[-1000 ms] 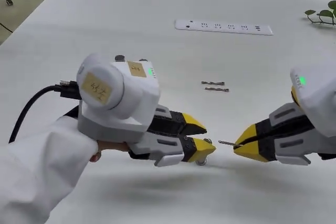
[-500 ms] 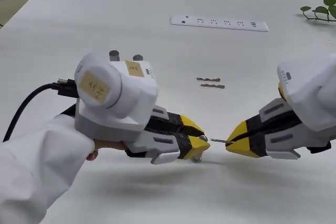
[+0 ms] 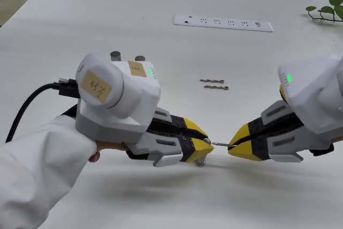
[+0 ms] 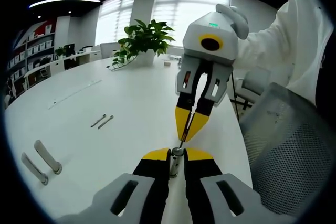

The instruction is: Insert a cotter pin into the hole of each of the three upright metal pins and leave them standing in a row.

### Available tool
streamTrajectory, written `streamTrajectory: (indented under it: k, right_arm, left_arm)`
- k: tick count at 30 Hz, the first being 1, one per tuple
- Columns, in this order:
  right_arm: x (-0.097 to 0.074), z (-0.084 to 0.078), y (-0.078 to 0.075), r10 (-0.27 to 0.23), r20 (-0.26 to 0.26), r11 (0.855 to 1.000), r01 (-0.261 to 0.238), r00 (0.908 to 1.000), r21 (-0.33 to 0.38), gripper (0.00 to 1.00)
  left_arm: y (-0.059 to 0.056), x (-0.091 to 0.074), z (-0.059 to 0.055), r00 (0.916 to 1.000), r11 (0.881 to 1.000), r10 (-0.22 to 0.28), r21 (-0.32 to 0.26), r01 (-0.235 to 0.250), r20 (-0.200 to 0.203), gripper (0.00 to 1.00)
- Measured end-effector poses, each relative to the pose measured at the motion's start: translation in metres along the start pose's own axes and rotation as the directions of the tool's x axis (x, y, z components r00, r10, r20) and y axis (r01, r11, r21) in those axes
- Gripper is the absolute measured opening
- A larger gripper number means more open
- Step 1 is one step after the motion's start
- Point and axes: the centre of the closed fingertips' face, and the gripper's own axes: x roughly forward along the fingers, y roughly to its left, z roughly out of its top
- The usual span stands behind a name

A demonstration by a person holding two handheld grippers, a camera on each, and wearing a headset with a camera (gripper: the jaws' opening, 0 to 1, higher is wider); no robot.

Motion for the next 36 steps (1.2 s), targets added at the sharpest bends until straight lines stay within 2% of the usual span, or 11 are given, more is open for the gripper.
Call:
streamTrajectory:
  k: [9, 19, 24, 25, 28, 33, 36]
  right_arm:
    - [0.004, 0.002, 0.000, 0.003, 0.002, 1.000, -0.003, 1.0000, -0.004, 0.00]
    - [0.011, 0.015, -0.002, 0.010, 0.026, 1.000, -0.010, 0.9996, -0.005, 0.00]
    - [0.016, 0.021, -0.001, 0.023, 0.029, 0.999, -0.022, 0.9993, -0.034, 0.00]
    - [0.017, 0.017, -0.001, 0.024, 0.008, 0.999, -0.024, 0.9997, -0.036, 0.00]
    - [0.017, 0.017, -0.002, 0.025, 0.014, 0.998, -0.024, 0.9996, -0.059, 0.00]
    - [0.019, 0.018, -0.002, 0.017, 0.015, 0.996, -0.015, 0.9997, -0.088, 0.00]
    - [0.019, 0.020, -0.004, 0.002, 0.022, 0.997, -0.001, 0.9997, -0.081, 0.02]
  left_arm:
    - [0.000, 0.000, 0.000, 1.0000, 1.000, 0.001, 0.009, -0.001, -0.004, 0.06]
    - [0.001, 0.001, 0.000, 1.0000, 1.000, 0.007, 0.007, -0.007, -0.005, 0.06]
    - [-0.001, 0.002, 0.000, 1.0000, 1.000, 0.004, 0.014, -0.004, -0.007, 0.06]
    - [0.000, 0.002, 0.000, 0.9999, 1.000, 0.006, 0.018, -0.006, -0.009, 0.06]
    - [0.000, 0.001, 0.000, 0.9999, 1.000, 0.006, 0.015, -0.006, -0.010, 0.06]
    - [0.001, 0.000, 0.000, 0.9998, 1.000, 0.013, 0.015, -0.013, -0.012, 0.06]
    - [0.002, 0.000, 0.000, 0.9998, 1.000, 0.014, 0.016, -0.013, -0.013, 0.06]
